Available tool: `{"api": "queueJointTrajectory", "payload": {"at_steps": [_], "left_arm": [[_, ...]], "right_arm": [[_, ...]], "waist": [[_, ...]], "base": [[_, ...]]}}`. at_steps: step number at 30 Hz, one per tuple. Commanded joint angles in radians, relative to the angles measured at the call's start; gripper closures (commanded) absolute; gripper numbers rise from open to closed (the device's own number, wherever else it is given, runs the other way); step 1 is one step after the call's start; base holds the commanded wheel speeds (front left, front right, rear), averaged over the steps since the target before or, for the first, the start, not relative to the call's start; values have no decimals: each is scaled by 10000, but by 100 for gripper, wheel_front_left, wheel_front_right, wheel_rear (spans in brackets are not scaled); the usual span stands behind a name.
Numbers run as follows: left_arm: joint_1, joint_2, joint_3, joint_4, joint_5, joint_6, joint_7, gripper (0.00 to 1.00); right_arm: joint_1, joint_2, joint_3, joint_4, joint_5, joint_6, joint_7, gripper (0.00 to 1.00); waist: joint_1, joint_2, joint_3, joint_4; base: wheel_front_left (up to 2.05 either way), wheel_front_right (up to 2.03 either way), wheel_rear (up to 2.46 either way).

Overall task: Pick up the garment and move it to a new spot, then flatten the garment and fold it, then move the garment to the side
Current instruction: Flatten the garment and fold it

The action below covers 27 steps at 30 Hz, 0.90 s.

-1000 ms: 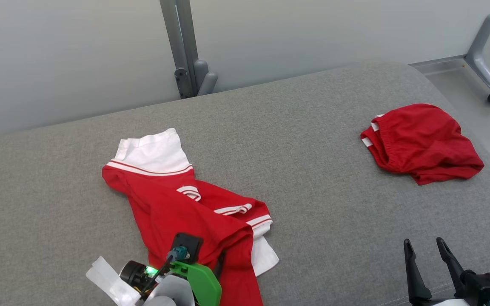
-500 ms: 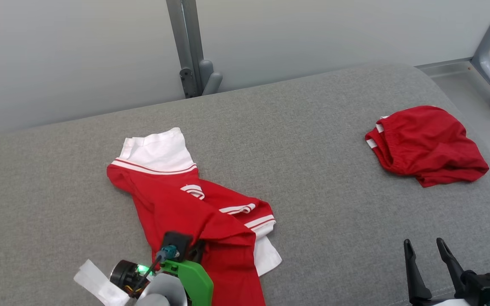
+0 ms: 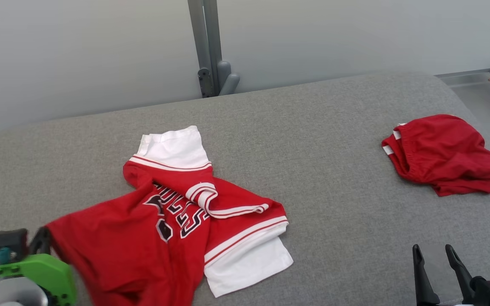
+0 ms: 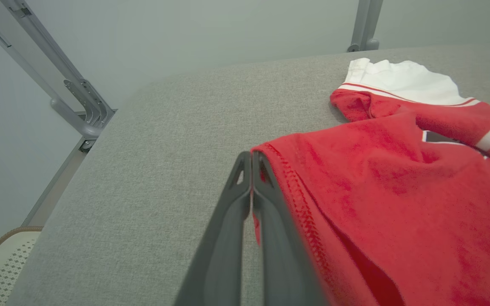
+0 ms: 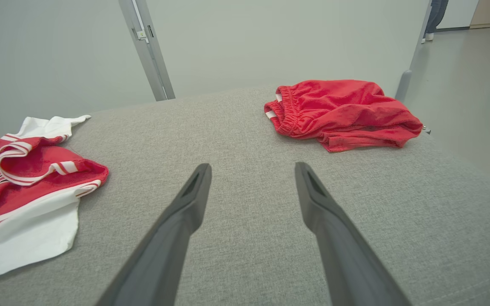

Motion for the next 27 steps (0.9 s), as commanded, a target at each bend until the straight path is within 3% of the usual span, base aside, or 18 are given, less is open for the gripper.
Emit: {"api": "queueJointTrajectory", "payload": {"at_steps": [1, 7, 14, 16, 22, 27], "left_arm": [[97, 205, 176, -74, -115, 75, 31, 100], [-532, 1259, 743, 588, -283, -289, 269, 100], [-1352, 1312, 798, 2129, -369, -641, 435, 97], [-1397, 1218, 868, 2475, -513, -711, 397, 0], [-978, 1330, 1565, 2971, -940, -531, -621, 0], [-437, 1371, 2070, 2386, -783, -233, -1933, 0]], "right_arm": [[5, -23, 17, 6, 32, -13, -3, 0], [-299, -26, 66, 54, -107, -13, -3, 0], [-507, -26, 130, 83, -192, -13, -3, 0], [-449, -25, 109, 101, -150, -13, -3, 0], [-224, -25, 3, 80, -63, -13, -3, 0], [-44, -25, -148, 19, -102, -13, -3, 0]], "waist": [[0, 56, 92, 162], [0, 56, 298, 339], [0, 56, 563, 83], [0, 56, 571, -18], [0, 56, 522, -212], [0, 56, 334, -54]], "base": [[0, 0, 0], [0, 0, 0], [0, 0, 0], [0, 0, 0], [0, 0, 0], [0, 0, 0]]}}
